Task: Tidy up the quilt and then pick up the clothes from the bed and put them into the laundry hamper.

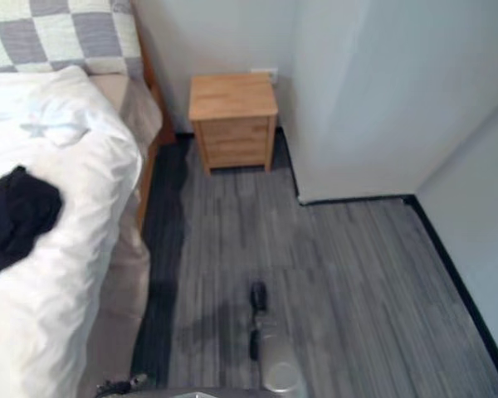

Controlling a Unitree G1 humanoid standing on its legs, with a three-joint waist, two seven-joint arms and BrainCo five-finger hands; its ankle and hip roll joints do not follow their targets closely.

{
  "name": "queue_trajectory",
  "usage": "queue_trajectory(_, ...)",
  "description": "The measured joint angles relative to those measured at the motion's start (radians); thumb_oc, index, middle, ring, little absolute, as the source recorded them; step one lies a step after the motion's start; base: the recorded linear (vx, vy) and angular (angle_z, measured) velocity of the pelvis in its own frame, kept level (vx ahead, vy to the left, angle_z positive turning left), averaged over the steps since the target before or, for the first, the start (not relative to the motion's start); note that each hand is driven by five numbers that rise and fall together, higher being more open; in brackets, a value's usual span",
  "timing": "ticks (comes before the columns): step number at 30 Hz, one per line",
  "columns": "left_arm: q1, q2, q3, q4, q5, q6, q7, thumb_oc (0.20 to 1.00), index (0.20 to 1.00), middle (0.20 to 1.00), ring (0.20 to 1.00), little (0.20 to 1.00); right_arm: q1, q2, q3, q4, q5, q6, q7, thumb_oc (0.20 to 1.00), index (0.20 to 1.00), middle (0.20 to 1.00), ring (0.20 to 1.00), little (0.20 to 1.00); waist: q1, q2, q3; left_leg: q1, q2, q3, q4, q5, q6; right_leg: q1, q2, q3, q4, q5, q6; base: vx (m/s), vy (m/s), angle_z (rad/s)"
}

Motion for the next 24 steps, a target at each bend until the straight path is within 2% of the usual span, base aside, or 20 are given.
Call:
queue_trajectory(1,0.000,-0.006,0.003,-0.001,0.001,0.004,0.002,1.000,1.000,1.000,1.000,1.000,-0.017,-0.004,0.000,0.000,-0.001,0.000,0.000,1.000,1.000,1.000,1.000,1.000,-0.008,0.008,-0.003,0.001,0.015,0.024,0.036,0.035,-0.055,0.010,0.003,-0.011,0.028,-0.001,-0.034,0.70,-0.246,0.49)
queue_trajectory(2,-0.002,-0.014,0.003,-0.003,0.006,0.002,0.003,1.000,1.000,1.000,1.000,1.000,-0.045,-0.015,0.001,0.001,-0.001,-0.003,-0.001,1.000,1.000,1.000,1.000,1.000,-0.012,0.021,-0.006,-0.004,0.039,0.057,0.095,0.094,-0.093,0.032,0.016,-0.023,0.068,-0.049,-0.096,0.78,-0.268,0.39)
queue_trajectory(3,0.002,-0.016,0.007,-0.004,0.009,0.002,0.002,1.000,1.000,1.000,1.000,1.000,-0.077,-0.021,-0.003,0.002,-0.002,-0.020,-0.001,1.000,1.000,1.000,1.000,1.000,-0.011,0.026,-0.002,-0.042,0.058,0.070,0.228,0.145,-0.110,0.062,0.031,-0.028,0.100,-0.113,-0.107,0.82,-0.307,0.20)
queue_trajectory(5,0.021,-0.019,0.017,-0.004,0.009,0.001,-0.002,1.000,1.000,1.000,1.000,1.000,-0.119,-0.030,0.001,-0.003,-0.012,-0.051,0.000,1.000,1.000,1.000,1.000,1.000,0.008,0.023,-0.001,-0.130,0.084,0.073,0.479,0.240,-0.169,0.165,0.067,-0.024,0.089,-0.190,-0.149,0.52,-0.202,-0.03)
queue_trajectory(6,0.024,-0.020,0.022,-0.007,0.011,0.000,-0.005,1.000,1.000,1.000,1.000,1.000,-0.125,-0.034,0.001,-0.010,-0.014,-0.056,0.002,1.000,1.000,1.000,1.000,1.000,0.017,0.016,0.001,-0.185,0.081,0.065,0.563,0.287,-0.170,0.202,0.072,-0.020,0.059,-0.194,-0.163,0.46,-0.095,-0.10)
queue_trajectory(7,0.018,0.001,0.013,-0.035,0.030,-0.009,-0.009,1.000,1.000,1.000,1.000,1.000,-0.142,-0.043,-0.001,-0.022,-0.014,-0.069,0.008,1.000,1.000,1.000,1.000,1.000,0.063,-0.013,-0.005,-0.332,0.023,0.068,0.684,0.258,-0.138,0.233,0.048,0.005,0.013,-0.191,-0.177,0.43,0.023,-0.20)
queue_trajectory(8,0.015,0.009,0.005,-0.050,0.038,-0.012,-0.009,1.000,1.000,1.000,1.000,1.000,-0.152,-0.052,-0.001,-0.026,-0.014,-0.076,0.010,1.000,1.000,1.000,1.000,1.000,0.091,-0.038,-0.002,-0.402,-0.018,0.072,0.654,0.235,-0.114,0.249,0.028,0.030,-0.017,-0.182,-0.173,0.47,0.063,-0.47)
queue_trajectory(9,0.023,0.012,0.003,-0.063,0.037,-0.010,-0.008,1.000,1.000,1.000,1.000,1.000,-0.172,-0.063,0.000,-0.031,-0.016,-0.084,0.014,1.000,1.000,1.000,1.000,1.000,0.128,-0.058,0.010,-0.517,-0.068,0.076,0.539,0.225,-0.097,0.295,0.013,0.052,-0.079,-0.163,-0.151,0.55,0.109,-0.67)
queue_trajectory(11,0.047,0.004,0.000,-0.048,0.032,-0.005,-0.009,1.000,1.000,1.000,1.000,1.000,-0.192,-0.079,0.005,-0.032,-0.017,-0.090,0.018,1.000,1.000,1.000,1.000,1.000,0.150,-0.043,0.021,-0.586,-0.057,0.068,0.332,0.257,-0.086,0.367,0.027,0.073,-0.129,-0.147,-0.146,0.61,0.147,-0.73)
queue_trajectory(13,0.078,0.000,-0.014,-0.041,0.026,-0.005,-0.011,1.000,1.000,1.000,1.000,1.000,-0.186,-0.084,0.050,-0.045,-0.016,-0.089,0.018,1.000,1.000,1.000,1.000,1.000,0.156,-0.010,0.024,-0.620,-0.034,0.072,0.082,0.313,-0.111,0.450,0.052,0.090,-0.197,-0.212,-0.121,0.53,0.159,-0.55)
queue_trajectory(14,0.072,-0.009,-0.018,-0.041,0.024,-0.008,-0.015,1.000,1.000,1.000,1.000,1.000,-0.183,-0.095,0.061,-0.037,-0.016,-0.085,0.016,1.000,1.000,1.000,1.000,1.000,0.166,0.014,0.036,-0.640,-0.009,0.070,-0.107,0.354,-0.121,0.473,0.077,0.106,-0.207,-0.227,-0.134,0.70,0.227,-0.47)
queue_trajectory(15,0.052,-0.014,-0.019,-0.041,0.023,-0.008,-0.018,1.000,1.000,1.000,1.000,1.000,-0.185,-0.101,0.061,-0.024,-0.017,-0.078,0.012,1.000,1.000,1.000,1.000,1.000,0.172,0.034,0.062,-0.681,-0.002,0.069,-0.185,0.383,-0.116,0.513,0.086,0.117,-0.210,-0.239,-0.128,0.66,0.220,-0.41)
queue_trajectory(16,0.032,-0.015,-0.018,-0.041,0.015,-0.008,-0.019,1.000,1.000,1.000,1.000,1.000,-0.184,-0.100,0.064,-0.004,-0.019,-0.067,0.007,1.000,1.000,1.000,1.000,1.000,0.176,0.038,0.076,-0.693,-0.003,0.078,-0.220,0.385,-0.111,0.536,0.085,0.124,-0.209,-0.255,-0.110,0.86,0.247,-0.43)
queue_trajectory(17,0.028,-0.015,-0.014,-0.041,-0.017,-0.008,-0.018,1.000,1.000,1.000,1.000,1.000,-0.178,-0.099,0.077,0.014,-0.035,-0.047,0.004,1.000,1.000,1.000,1.000,1.000,0.187,0.035,0.083,-0.705,-0.006,0.100,-0.221,0.397,-0.085,0.578,0.076,0.145,-0.207,-0.271,-0.104,0.62,0.149,-0.60)
queue_trajectory(19,0.034,-0.017,0.032,-0.038,-0.044,-0.005,-0.017,1.000,1.000,1.000,1.000,1.000,-0.174,-0.092,0.087,0.051,-0.069,-0.041,-0.001,1.000,1.000,1.000,1.000,1.000,0.213,0.007,0.089,-0.628,-0.012,0.161,-0.177,0.410,-0.060,0.685,0.040,0.125,-0.205,-0.310,-0.046,0.65,0.143,-0.95)
queue_trajectory(20,0.039,-0.026,0.049,-0.036,-0.044,-0.005,-0.017,1.000,1.000,1.000,1.000,1.000,-0.168,-0.093,0.089,0.049,-0.090,-0.042,-0.008,1.000,1.000,1.000,1.000,1.000,0.215,0.019,0.079,-0.580,-0.005,0.183,-0.134,0.410,-0.037,0.724,0.042,0.097,-0.166,-0.329,-0.018,0.67,0.209,-0.72)
queue_trajectory(21,0.048,-0.030,0.048,-0.026,-0.044,-0.007,-0.020,1.000,1.000,1.000,1.000,1.000,-0.138,-0.103,0.087,0.045,-0.098,-0.043,-0.020,1.000,1.000,1.000,1.000,1.000,0.211,0.024,0.066,-0.559,0.001,0.176,-0.108,0.460,-0.002,0.719,0.044,0.063,-0.078,-0.369,-0.014,0.58,0.256,-0.27)
queue_trajectory(22,0.034,-0.017,0.042,-0.024,-0.043,-0.010,-0.027,1.000,1.000,1.000,1.000,1.000,-0.118,-0.082,0.088,0.036,-0.099,-0.048,-0.031,1.000,1.000,1.000,1.000,1.000,0.215,-0.011,0.037,-0.563,-0.028,0.194,-0.041,0.476,0.021,0.690,0.002,0.011,0.055,-0.396,-0.009,0.51,0.272,-0.18)
queue_trajectory(23,0.023,0.003,0.043,-0.025,-0.041,-0.016,-0.032,1.000,1.000,1.000,1.000,1.000,-0.110,-0.064,0.080,0.026,-0.107,-0.050,-0.035,1.000,1.000,1.000,1.000,1.000,0.219,-0.033,0.019,-0.545,-0.048,0.212,-0.030,0.437,0.060,0.606,-0.040,-0.033,0.257,-0.394,-0.001,0.59,0.348,-0.02)
queue_trajectory(24,0.013,0.017,0.043,-0.024,-0.041,-0.016,-0.033,1.000,1.000,1.000,1.000,1.000,-0.093,-0.052,0.080,-0.002,-0.126,-0.052,-0.038,1.000,1.000,1.000,1.000,1.000,0.214,-0.052,0.014,-0.520,-0.070,0.205,-0.037,0.431,0.081,0.537,-0.089,-0.067,0.425,-0.357,0.001,0.58,0.272,0.15)
